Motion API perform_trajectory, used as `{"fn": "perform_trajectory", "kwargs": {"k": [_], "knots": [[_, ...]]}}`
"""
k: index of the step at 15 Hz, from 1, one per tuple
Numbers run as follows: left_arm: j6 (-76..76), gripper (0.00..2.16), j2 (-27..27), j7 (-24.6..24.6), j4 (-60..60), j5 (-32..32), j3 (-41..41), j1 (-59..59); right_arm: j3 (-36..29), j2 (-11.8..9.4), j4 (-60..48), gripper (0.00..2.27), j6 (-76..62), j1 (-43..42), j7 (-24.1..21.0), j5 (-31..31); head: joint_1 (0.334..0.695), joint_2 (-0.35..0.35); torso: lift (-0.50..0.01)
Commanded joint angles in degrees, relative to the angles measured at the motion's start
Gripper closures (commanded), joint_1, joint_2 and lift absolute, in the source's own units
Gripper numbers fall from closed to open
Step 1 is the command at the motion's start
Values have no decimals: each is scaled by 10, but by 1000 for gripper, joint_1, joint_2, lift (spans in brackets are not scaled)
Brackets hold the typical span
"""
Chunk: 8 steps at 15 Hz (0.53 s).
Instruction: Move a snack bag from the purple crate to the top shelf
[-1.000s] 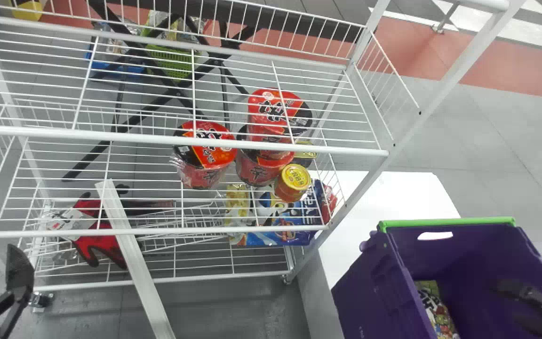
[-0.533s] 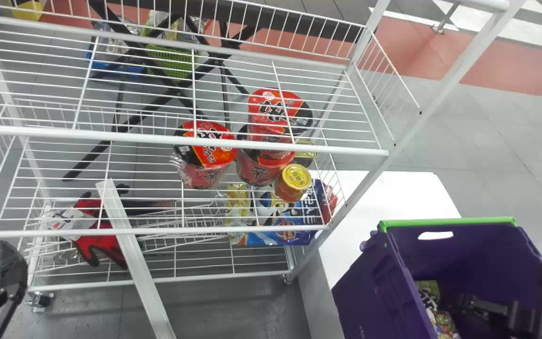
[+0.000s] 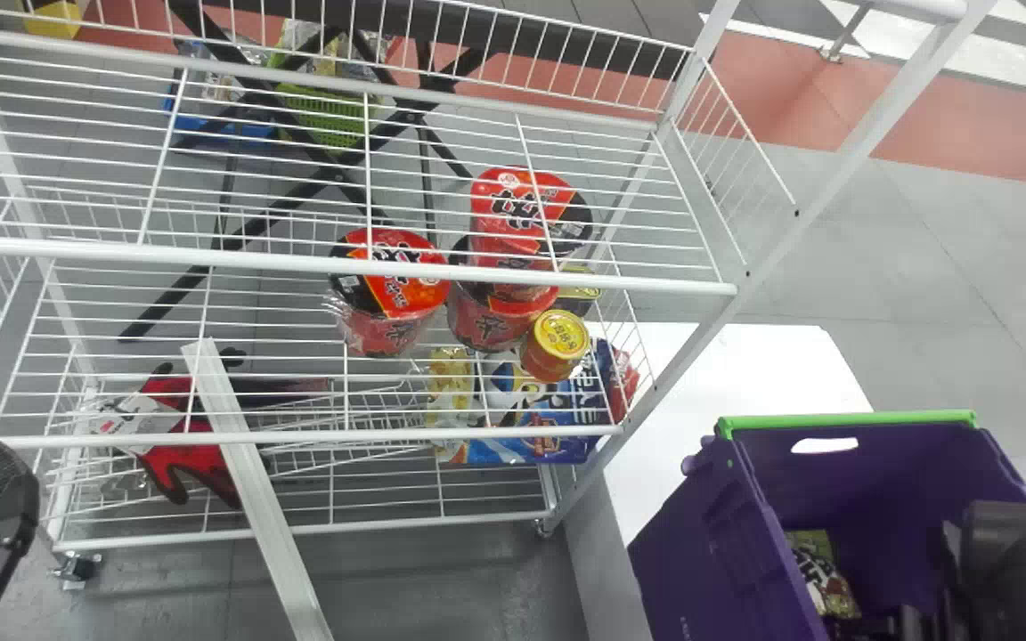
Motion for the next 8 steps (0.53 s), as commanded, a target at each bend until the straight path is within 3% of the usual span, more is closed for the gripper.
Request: {"fn": "perform_trajectory", "kwargs": {"k": [1, 3, 8], "knots": [[-7, 147, 2, 0, 7, 6, 2, -3, 10, -12, 65, 90, -58, -28, -11, 20, 695, -350, -454], [-8, 147, 1, 0, 11, 7, 2, -7, 33, -29, 113, 90, -105, -51, -15, 22, 695, -350, -454], [-24, 147, 2, 0, 23, 16, 2, -12, 74, -33, 206, 80, -223, -106, -26, 88, 695, -350, -454]]}}
